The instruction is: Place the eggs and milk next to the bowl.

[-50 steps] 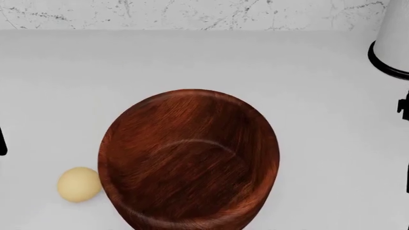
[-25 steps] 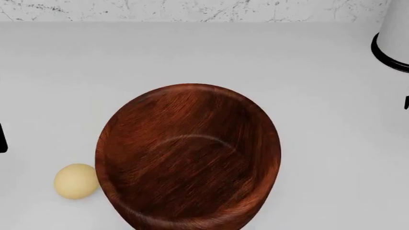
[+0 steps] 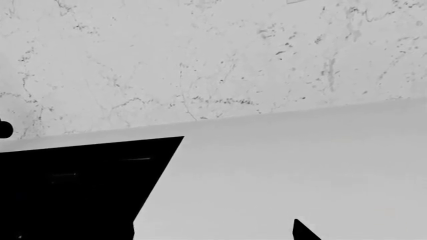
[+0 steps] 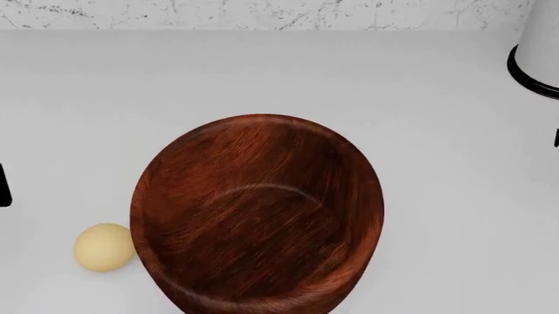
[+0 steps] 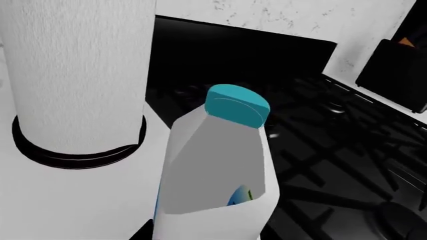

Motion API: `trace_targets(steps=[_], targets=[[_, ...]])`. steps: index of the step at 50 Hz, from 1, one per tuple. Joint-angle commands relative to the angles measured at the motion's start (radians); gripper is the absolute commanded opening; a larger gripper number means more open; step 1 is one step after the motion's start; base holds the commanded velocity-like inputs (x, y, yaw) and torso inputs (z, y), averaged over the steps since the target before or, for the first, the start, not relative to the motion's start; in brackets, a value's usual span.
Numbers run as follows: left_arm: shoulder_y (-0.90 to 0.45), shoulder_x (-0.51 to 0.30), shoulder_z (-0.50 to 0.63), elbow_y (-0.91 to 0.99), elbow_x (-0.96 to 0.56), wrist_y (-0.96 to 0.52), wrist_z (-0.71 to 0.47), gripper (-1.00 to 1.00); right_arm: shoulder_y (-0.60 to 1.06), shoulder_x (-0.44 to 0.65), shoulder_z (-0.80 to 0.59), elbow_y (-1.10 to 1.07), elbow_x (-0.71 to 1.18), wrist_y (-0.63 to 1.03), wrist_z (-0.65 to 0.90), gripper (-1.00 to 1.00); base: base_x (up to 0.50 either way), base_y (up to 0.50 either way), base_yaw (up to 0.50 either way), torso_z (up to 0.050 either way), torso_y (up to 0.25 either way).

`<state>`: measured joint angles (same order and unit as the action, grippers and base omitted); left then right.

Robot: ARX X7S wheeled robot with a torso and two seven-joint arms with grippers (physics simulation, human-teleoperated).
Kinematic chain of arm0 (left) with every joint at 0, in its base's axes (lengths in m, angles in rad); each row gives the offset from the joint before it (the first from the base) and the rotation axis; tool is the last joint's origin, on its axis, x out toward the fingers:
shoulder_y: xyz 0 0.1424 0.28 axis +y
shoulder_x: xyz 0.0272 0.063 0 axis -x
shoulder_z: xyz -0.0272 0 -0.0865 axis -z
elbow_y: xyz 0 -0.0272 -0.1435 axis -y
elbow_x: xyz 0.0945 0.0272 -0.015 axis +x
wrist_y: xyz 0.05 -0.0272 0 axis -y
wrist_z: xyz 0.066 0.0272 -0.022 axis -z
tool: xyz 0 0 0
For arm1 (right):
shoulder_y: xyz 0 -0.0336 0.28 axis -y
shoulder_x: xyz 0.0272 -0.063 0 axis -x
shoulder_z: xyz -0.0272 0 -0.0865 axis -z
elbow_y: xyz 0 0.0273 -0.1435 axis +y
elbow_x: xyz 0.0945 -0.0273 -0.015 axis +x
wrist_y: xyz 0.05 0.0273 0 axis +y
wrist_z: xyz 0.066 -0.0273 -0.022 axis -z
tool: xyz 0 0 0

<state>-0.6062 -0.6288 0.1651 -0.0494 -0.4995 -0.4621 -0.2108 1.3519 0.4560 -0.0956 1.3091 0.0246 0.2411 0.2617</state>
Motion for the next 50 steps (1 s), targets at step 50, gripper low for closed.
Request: trace_targets(steps=[50], targets=[[0.307, 0.003, -0.06, 0.133, 0.011, 0.189, -0.047, 1.0, -0.148, 0.076, -0.077, -0.641, 0.039, 0.288, -0.389, -1.0, 0.0, 0.0, 0.0, 0.0, 0.001]])
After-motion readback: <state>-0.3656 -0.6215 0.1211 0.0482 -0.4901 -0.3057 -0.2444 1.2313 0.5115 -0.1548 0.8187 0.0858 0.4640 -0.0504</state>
